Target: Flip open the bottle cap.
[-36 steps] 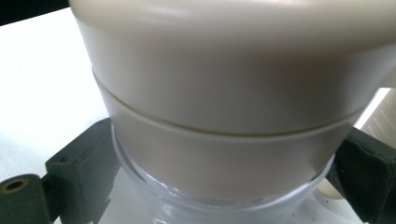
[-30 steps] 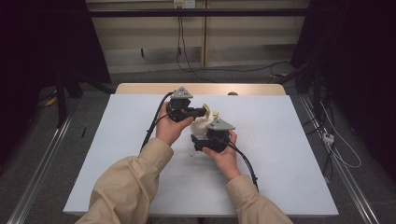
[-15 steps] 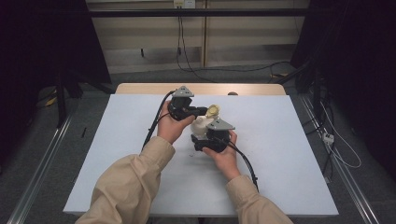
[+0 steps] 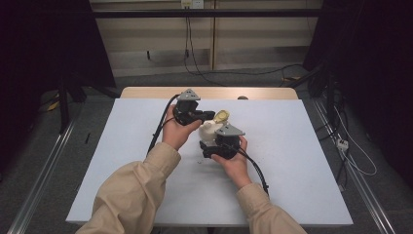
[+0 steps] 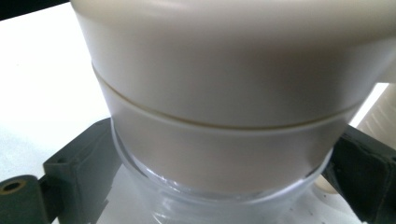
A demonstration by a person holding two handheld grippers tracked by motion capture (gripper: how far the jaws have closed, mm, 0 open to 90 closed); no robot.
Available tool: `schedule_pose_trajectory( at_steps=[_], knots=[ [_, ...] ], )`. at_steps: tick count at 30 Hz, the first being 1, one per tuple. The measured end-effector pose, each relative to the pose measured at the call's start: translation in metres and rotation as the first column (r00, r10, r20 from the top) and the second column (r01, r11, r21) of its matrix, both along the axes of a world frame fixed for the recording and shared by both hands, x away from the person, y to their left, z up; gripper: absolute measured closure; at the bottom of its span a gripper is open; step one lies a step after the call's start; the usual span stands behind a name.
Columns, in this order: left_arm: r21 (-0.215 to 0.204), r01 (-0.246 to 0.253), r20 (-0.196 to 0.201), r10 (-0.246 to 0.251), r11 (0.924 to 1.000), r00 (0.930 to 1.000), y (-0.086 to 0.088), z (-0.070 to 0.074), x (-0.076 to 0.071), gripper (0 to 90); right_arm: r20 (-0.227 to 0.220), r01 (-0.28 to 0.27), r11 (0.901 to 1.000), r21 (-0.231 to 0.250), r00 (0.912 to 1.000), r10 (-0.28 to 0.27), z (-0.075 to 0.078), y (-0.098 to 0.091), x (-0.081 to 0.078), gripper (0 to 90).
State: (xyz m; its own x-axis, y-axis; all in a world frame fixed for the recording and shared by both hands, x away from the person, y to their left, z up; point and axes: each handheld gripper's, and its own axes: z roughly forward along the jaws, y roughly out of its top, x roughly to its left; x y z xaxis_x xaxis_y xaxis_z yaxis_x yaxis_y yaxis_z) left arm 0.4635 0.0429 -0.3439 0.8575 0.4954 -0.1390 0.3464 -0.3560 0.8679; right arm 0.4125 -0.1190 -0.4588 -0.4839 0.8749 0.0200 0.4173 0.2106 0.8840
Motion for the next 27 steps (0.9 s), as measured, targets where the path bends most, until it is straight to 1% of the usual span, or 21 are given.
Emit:
schedule_pose_trajectory(
  at_steps=[1,4,7,9,11,13,15,16,17,19,22,25,27],
  knots=[
    [0.004,0.002,0.004,-0.002,1.0,1.0,0.001,0.001,0.0,88.7,-0.005,0.0,1.0,0.001,1.0,0.0,0.0,0.0,0.0,5.0],
    [-0.004,0.0,0.005,0.001,1.0,1.0,0.001,0.0,-0.002,85.4,-0.017,0.004,1.0,-0.002,0.9999,-0.004,-0.001,0.0,-0.001,5.1],
    [0.0,-0.008,-0.002,0.008,1.0,1.0,0.004,0.0,-0.002,79.7,-0.017,0.007,0.9999,0.01,0.9998,-0.007,-0.001,-0.001,-0.002,5.2],
    [-0.008,-0.016,-0.004,0.016,0.9998,0.9999,0.006,-0.001,-0.003,72.6,-0.014,0.007,0.9999,0.009,0.9999,-0.007,-0.001,-0.002,-0.004,5.6],
    [-0.002,-0.02,-0.009,0.02,0.9998,0.9998,0.008,-0.001,-0.004,68.4,-0.03,0.008,0.9999,0.009,0.9995,-0.008,-0.001,-0.004,-0.006,5.9],
    [-0.002,-0.021,-0.015,0.021,0.9998,0.9997,0.01,-0.001,-0.006,62.2,-0.031,0.007,0.9999,0.008,0.9995,-0.006,0.0,-0.006,-0.008,6.0],
    [-0.004,-0.031,-0.012,0.031,0.9995,0.9995,0.013,-0.001,-0.009,56.1,-0.031,0.007,0.9999,0.016,0.9995,-0.006,0.002,-0.008,-0.011,7.4],
    [0.006,-0.027,-0.014,0.027,0.9996,0.9995,0.015,0.0,-0.011,54.1,-0.023,0.003,0.9999,0.015,0.9997,-0.002,0.003,-0.009,-0.013,8.1],
    [0.006,-0.031,-0.016,0.031,0.9995,0.9994,0.017,-0.001,-0.012,52.2,-0.02,-0.003,0.9999,0.011,0.9998,0.003,0.004,-0.011,-0.015,7.9],
    [0.001,-0.038,-0.028,0.038,0.9993,0.9989,0.022,-0.003,-0.014,46.1,-0.021,-0.004,1.0,0.007,0.9998,0.004,0.006,-0.013,-0.018,8.1],
    [0.007,-0.052,-0.032,0.052,0.9986,0.9981,0.031,-0.006,-0.017,41.3,-0.025,-0.007,0.9999,0.013,0.9997,0.008,0.007,-0.019,-0.022,8.0],
    [0.002,-0.068,-0.033,0.068,0.9977,0.9971,0.041,-0.009,-0.02,35.0,-0.019,-0.017,0.9996,0.024,0.9997,0.017,0.01,-0.026,-0.028,8.3],
    [-0.004,-0.073,-0.036,0.073,0.9973,0.9967,0.047,-0.012,-0.022,31.4,-0.012,-0.023,0.9995,0.02,0.9997,0.023,0.012,-0.03,-0.032,8.0]
  ],
)
